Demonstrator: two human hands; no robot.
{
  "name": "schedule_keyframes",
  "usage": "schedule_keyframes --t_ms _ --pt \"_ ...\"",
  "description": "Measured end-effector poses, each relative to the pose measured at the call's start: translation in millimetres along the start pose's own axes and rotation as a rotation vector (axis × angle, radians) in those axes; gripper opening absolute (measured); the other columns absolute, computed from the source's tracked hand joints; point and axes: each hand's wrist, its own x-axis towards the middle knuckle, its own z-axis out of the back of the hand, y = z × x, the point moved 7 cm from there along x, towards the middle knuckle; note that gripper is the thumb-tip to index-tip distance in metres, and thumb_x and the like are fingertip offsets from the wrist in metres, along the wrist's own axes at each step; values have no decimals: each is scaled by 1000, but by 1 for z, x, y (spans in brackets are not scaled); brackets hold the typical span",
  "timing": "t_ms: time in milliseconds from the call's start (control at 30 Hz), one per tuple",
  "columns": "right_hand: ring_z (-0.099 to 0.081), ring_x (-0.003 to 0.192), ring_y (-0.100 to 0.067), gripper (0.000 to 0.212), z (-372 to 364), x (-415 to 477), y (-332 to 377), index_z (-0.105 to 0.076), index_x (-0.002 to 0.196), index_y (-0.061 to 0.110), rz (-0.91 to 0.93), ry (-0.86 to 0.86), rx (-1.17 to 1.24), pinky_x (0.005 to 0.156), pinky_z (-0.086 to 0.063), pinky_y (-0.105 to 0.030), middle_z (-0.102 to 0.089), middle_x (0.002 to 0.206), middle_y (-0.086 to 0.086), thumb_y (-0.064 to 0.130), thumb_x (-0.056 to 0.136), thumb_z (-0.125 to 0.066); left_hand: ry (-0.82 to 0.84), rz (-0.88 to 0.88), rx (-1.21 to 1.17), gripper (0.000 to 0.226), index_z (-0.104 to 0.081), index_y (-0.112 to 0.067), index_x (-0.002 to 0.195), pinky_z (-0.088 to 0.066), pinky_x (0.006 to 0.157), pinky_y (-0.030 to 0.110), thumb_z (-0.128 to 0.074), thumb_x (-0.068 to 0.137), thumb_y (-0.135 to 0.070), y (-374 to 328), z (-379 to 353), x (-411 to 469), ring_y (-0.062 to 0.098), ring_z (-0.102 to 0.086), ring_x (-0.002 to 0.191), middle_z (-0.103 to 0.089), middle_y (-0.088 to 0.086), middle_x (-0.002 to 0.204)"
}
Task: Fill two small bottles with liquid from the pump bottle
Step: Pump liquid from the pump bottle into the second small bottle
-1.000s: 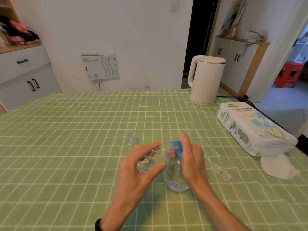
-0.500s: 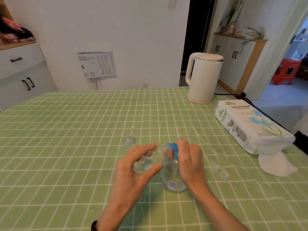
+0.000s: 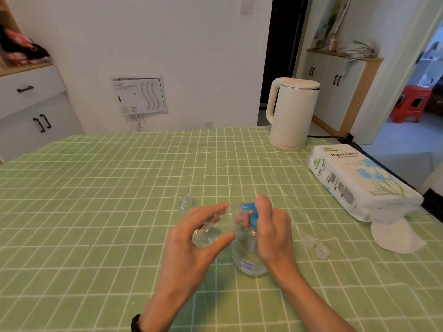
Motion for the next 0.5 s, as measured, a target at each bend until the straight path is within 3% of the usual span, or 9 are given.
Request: schedule_keyframes --t_ms 100,167,233,300,400,500 --pt "-73 68 -24 68 1 0 3 -69 53 16 20 -10 -7 76 -58 -50 -78 66 0 61 87 -32 5 -4 20 48 -72 -38 124 -50 95 14 -85 78 -31 1 0 -1 14 -70 112 -74 -14 117" --pt "-60 52 -9 56 2 0 6 -66 47 28 47 -14 -31 62 -49 -40 -70 55 12 51 89 -36 9 1 21 48 -72 -39 124 -49 95 14 -87 78 -31 2 0 -1 13 -70 112 -74 -15 117" --pt "-52 46 -4 55 2 0 9 -60 43 37 68 -11 -52 59 -39 -33 -61 47 20 42 93 -38 8 7 13 47 -72 -39 123 -50 95 14 -88 79 -32 3 0 -2 12 -70 112 -74 -16 118" --pt "-59 51 -6 59 1 0 6 -62 45 33 60 -8 -43 62 -45 -38 -68 53 16 52 93 -35 3 4 11 47 -72 -39 123 -50 94 13 -88 79 -34 2 1 -1 12 -70 111 -74 -15 118" --pt "-75 74 -25 74 0 0 0 -65 52 25 3 -2 -30 85 -58 -49 -79 69 -2 74 90 -24 0 -4 6 47 -72 -40 123 -49 93 13 -84 78 -36 -1 0 1 13 -70 111 -74 -15 118" --pt "-76 74 -20 77 -1 0 0 -69 55 30 -9 -9 -32 88 -59 -48 -80 71 2 80 88 -20 1 -11 4 46 -71 -40 123 -48 93 11 -82 78 -40 -2 1 2 12 -70 111 -74 -15 118"
